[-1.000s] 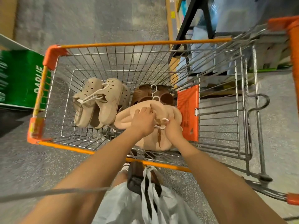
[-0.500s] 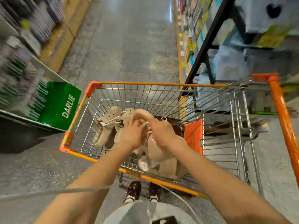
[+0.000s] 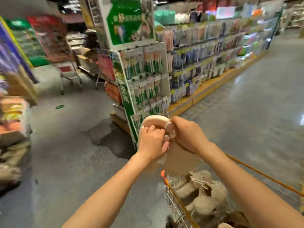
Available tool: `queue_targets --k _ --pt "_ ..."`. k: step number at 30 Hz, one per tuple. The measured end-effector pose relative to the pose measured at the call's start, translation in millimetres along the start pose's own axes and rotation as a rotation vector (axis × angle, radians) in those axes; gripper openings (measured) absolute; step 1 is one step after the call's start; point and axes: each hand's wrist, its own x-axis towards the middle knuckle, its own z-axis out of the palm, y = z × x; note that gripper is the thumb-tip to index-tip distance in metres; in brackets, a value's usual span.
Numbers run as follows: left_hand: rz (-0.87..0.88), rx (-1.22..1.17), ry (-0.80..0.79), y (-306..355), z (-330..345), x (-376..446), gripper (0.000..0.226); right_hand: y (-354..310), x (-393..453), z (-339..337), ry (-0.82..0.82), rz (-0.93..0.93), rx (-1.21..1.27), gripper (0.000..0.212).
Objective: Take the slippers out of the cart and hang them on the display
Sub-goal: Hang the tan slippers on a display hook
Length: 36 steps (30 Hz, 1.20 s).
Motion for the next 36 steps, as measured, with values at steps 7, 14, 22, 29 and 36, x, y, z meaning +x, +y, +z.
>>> queue_targets --k 7,14,22,29,36 --pt "-0.245 0.104 0.066 -125.1 -34.5 -62.5 0.031 -121.7 87.8 53.1 -0.051 -0.329 0.028 0.026" --pt "-0.510 0.221 0.160 -261.9 -66.8 -133.8 0.024 -265.6 167.2 117.9 -0.086 -0.544 0.098 0.024" --pt "-1.095 0.280 -0.035 -351.2 -93.1 -245.6 0.032 -431.1 204.6 211.4 -0.196 -0.907 0.258 0.021" --pt "-1.532 0.410 -0.050 -387.4 -112.4 -327.0 0.028 -558.3 199.6 275.5 -0.284 -1.299 0.493 0.025" --pt "-1.848 0.571 0.140 -397.8 -119.6 -342.3 0.042 -626.5 212.1 282.4 -0.357 -1.660 0.635 0.019"
